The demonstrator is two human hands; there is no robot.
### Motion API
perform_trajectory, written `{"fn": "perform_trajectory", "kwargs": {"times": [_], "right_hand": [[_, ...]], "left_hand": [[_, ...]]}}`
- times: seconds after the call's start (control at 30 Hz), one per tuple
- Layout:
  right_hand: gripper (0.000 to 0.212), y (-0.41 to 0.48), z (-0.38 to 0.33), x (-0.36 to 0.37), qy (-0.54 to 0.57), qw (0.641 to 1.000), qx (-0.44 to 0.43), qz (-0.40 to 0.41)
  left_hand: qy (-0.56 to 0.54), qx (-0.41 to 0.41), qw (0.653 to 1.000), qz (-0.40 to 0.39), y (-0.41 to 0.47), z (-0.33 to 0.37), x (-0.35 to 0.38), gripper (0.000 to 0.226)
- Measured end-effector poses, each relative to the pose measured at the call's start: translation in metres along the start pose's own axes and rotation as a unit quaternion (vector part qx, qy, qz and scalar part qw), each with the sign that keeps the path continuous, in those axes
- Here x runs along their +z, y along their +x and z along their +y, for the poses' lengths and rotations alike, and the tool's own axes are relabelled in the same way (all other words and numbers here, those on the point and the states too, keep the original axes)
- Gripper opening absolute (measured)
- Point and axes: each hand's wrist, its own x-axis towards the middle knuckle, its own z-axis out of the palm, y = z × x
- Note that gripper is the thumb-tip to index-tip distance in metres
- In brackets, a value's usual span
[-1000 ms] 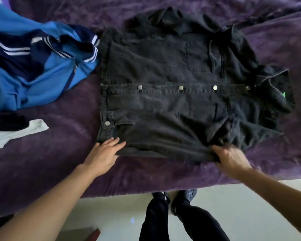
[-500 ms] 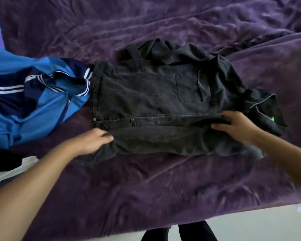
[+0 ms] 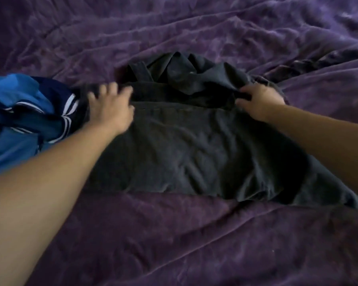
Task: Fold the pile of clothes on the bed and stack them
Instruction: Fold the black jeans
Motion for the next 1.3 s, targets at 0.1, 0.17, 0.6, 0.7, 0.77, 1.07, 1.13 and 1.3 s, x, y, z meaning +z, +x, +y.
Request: {"fn": "perform_trajectory", "kwargs": {"times": [0.1, 0.17, 0.6, 0.7, 0.77, 1.07, 1.13, 1.3], "right_hand": [[0.04, 0.003, 0.003, 0.014, -0.062, 0.998, -0.014, 0.013], [0.039, 0.023, 0.002, 0.009, -0.008, 0.987, -0.012, 0.161], [0.028, 0.003, -0.001, 0.014, 0.195, 0.972, -0.087, 0.1], [0.035, -0.043, 0.002, 0.038, 0.155, 0.981, -0.076, 0.088], [0.034, -0.05, 0.005, 0.047, 0.141, 0.986, -0.054, 0.074], [0.011, -0.066, 0.006, 0.023, 0.051, 0.945, -0.183, 0.267], [0.005, -0.099, 0.008, 0.04, -0.019, 0.946, -0.254, 0.199], [0.021, -0.155, 0.011, 0.061, -0.011, 0.957, -0.255, 0.135]], "left_hand": [[-0.032, -0.011, 0.986, -0.161, -0.017, 0.02, 0.049, 0.06], [-0.059, -0.028, 0.975, -0.211, -0.021, 0.018, 0.075, 0.058], [-0.533, -0.273, 0.8, 0.034, 0.105, 0.017, 0.018, 0.065], [-0.647, -0.329, 0.686, -0.047, 0.132, 0.039, 0.019, 0.068], [-0.662, -0.333, 0.669, -0.057, 0.135, 0.053, 0.019, 0.043], [-0.716, -0.248, 0.652, -0.008, 0.052, -0.077, -0.046, 0.043], [-0.673, -0.296, 0.677, -0.03, 0.009, -0.102, -0.023, 0.045], [-0.438, -0.362, 0.809, 0.15, -0.053, -0.122, 0.014, 0.027]]}}
